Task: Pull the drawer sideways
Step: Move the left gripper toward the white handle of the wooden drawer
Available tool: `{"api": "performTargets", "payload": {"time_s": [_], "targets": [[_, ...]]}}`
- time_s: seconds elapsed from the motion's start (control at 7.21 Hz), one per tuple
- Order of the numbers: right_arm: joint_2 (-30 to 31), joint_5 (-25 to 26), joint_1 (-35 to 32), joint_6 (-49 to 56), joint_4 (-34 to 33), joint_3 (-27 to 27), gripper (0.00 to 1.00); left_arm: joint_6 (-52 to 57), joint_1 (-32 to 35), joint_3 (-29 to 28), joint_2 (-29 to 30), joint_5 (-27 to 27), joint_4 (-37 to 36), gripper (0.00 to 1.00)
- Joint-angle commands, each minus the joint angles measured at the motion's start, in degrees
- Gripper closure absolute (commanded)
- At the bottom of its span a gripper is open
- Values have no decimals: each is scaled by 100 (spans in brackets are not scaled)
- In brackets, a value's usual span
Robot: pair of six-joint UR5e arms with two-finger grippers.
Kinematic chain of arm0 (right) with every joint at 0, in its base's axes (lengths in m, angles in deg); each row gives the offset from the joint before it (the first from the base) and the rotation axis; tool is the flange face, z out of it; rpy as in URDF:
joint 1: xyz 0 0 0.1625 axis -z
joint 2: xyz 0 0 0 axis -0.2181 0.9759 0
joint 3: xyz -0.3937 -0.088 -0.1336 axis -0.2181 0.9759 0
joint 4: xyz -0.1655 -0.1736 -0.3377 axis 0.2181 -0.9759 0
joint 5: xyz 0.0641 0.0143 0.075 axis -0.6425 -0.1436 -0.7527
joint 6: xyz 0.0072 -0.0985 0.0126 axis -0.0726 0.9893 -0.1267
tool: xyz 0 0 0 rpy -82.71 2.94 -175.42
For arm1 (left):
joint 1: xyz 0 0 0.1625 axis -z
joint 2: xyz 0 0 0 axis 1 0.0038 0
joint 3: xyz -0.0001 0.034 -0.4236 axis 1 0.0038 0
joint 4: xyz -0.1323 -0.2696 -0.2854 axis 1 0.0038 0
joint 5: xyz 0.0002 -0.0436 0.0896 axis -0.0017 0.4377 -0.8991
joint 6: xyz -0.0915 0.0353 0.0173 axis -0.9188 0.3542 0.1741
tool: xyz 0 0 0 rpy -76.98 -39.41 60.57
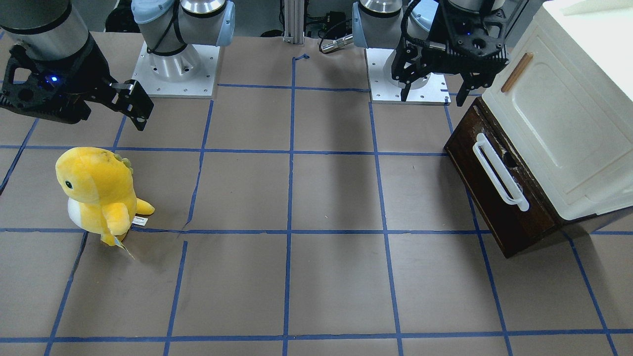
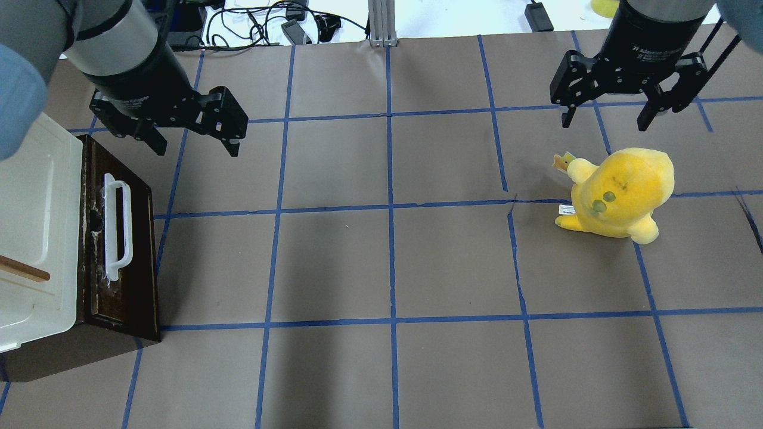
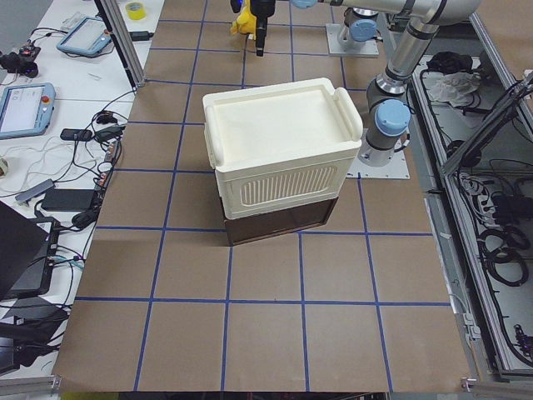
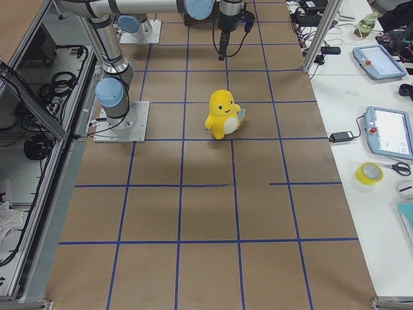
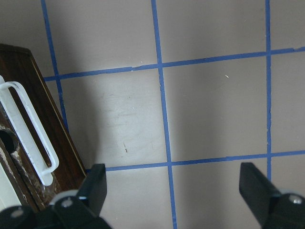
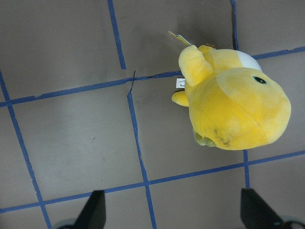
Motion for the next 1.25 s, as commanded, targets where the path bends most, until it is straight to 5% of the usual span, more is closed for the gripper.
{"api": "performTargets", "payload": {"time_s": [0.0,0.28,0.55,1.11], "targets": [[0,0,-1,0,-2,0,0,-1130,997,134,426,-885,-538,1],[0,0,-1,0,-2,0,0,-2008,1423,607,900,-1887,-815,1],[0,0,-1,0,-2,0,0,-2337,1424,1353,1305,-3727,-841,1],[0,0,-1,0,-2,0,0,-2400,854,1533,2035,-4967,-711,0]]}}
